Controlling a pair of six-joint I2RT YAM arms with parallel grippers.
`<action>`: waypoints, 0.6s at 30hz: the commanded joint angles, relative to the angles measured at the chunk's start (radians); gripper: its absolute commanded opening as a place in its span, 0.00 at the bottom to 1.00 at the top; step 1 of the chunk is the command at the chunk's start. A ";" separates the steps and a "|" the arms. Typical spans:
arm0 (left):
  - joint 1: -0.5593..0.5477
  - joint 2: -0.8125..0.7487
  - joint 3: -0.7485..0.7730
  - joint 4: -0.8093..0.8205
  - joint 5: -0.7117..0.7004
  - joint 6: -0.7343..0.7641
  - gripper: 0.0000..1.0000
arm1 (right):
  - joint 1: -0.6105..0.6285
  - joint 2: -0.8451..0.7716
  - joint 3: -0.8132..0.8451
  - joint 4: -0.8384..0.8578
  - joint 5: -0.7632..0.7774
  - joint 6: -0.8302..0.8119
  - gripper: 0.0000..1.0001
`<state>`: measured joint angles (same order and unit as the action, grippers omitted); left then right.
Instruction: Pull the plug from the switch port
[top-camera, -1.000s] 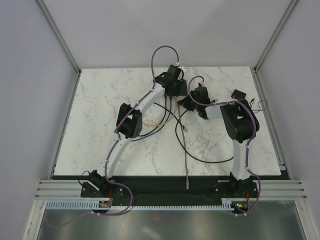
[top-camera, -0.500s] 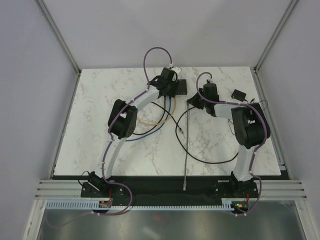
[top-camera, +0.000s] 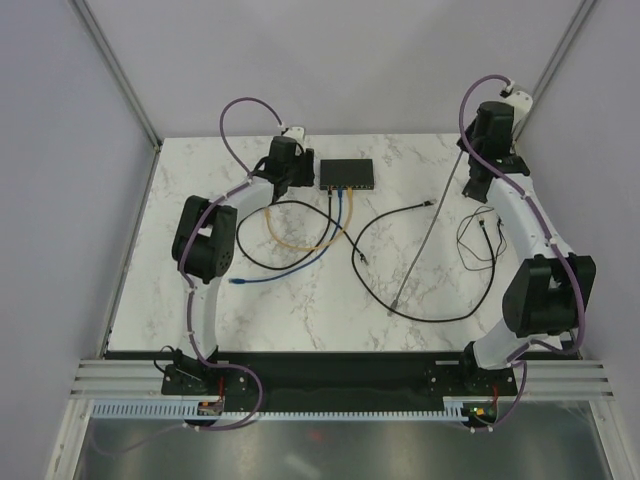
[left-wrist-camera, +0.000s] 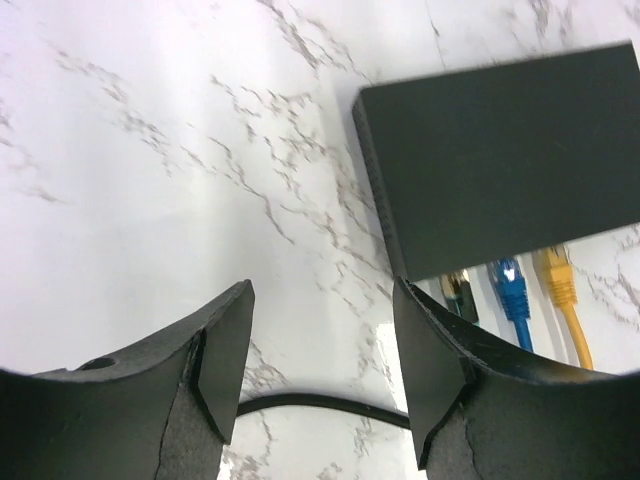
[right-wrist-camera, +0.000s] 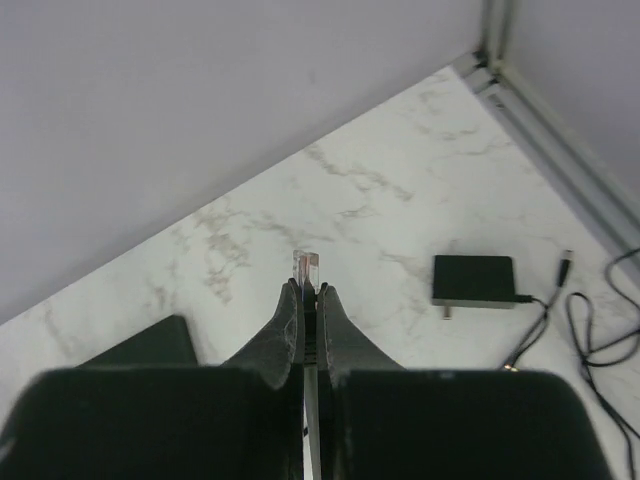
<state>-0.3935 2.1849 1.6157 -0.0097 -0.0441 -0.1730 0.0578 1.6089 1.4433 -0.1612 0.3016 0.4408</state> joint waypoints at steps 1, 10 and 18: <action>0.010 -0.063 -0.016 0.125 0.039 -0.075 0.65 | -0.042 0.095 0.057 -0.127 0.177 -0.022 0.00; 0.010 -0.070 -0.030 0.136 0.072 -0.082 0.64 | -0.127 0.252 -0.055 -0.005 0.265 0.151 0.00; 0.010 -0.047 -0.005 0.134 0.125 -0.086 0.63 | -0.142 0.430 0.035 0.031 0.212 0.139 0.17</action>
<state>-0.3847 2.1811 1.5875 0.0734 0.0395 -0.2237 -0.0826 1.9980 1.4128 -0.1829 0.5209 0.5629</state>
